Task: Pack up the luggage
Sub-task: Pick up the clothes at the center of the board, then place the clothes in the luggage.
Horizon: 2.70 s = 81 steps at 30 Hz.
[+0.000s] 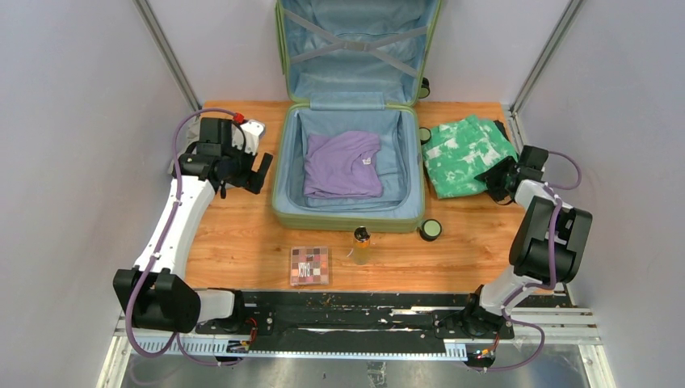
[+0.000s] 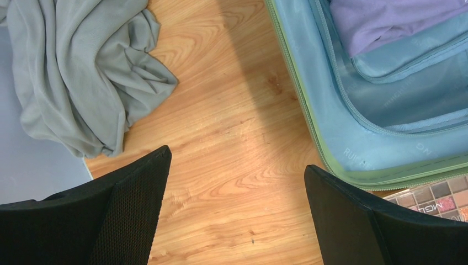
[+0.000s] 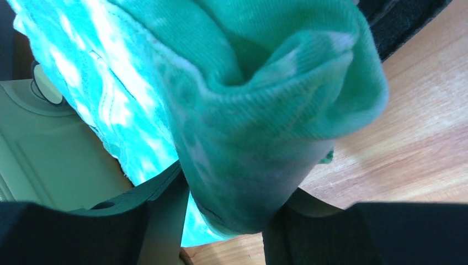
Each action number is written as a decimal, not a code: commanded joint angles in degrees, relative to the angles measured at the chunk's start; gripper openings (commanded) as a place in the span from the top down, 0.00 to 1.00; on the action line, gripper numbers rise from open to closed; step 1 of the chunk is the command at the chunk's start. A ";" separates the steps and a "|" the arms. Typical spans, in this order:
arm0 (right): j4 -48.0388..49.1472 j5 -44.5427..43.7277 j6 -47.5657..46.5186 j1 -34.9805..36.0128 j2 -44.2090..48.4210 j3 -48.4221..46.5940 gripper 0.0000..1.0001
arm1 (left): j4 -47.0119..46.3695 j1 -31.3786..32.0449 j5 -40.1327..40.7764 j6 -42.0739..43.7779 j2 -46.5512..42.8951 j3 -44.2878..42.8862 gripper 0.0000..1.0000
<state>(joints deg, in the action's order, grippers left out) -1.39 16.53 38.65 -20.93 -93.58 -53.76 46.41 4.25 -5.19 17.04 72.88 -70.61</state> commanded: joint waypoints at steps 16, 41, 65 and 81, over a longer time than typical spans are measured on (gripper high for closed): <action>-3.01 4.59 2.92 -0.22 6.23 -6.52 0.59 | 0.04 -0.33 -0.92 -0.08 -1.59 -0.94 0.04; -15.74 -1.28 -7.16 22.12 8.98 -45.19 1.00 | 0.60 -0.97 0.88 -2.91 -2.17 -3.42 0.04; -27.53 41.41 -9.86 45.29 -26.88 -87.69 1.00 | 2.10 -1.65 4.09 -2.17 -5.31 -3.60 0.04; -28.05 49.77 -13.52 47.98 -27.47 -85.21 1.00 | 2.10 -1.63 3.26 -2.80 -5.20 -3.79 0.04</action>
<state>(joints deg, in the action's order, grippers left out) -33.89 58.35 25.91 24.91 -124.66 -136.53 47.77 3.07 -1.85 14.52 68.71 -73.21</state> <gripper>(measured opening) 0.091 0.960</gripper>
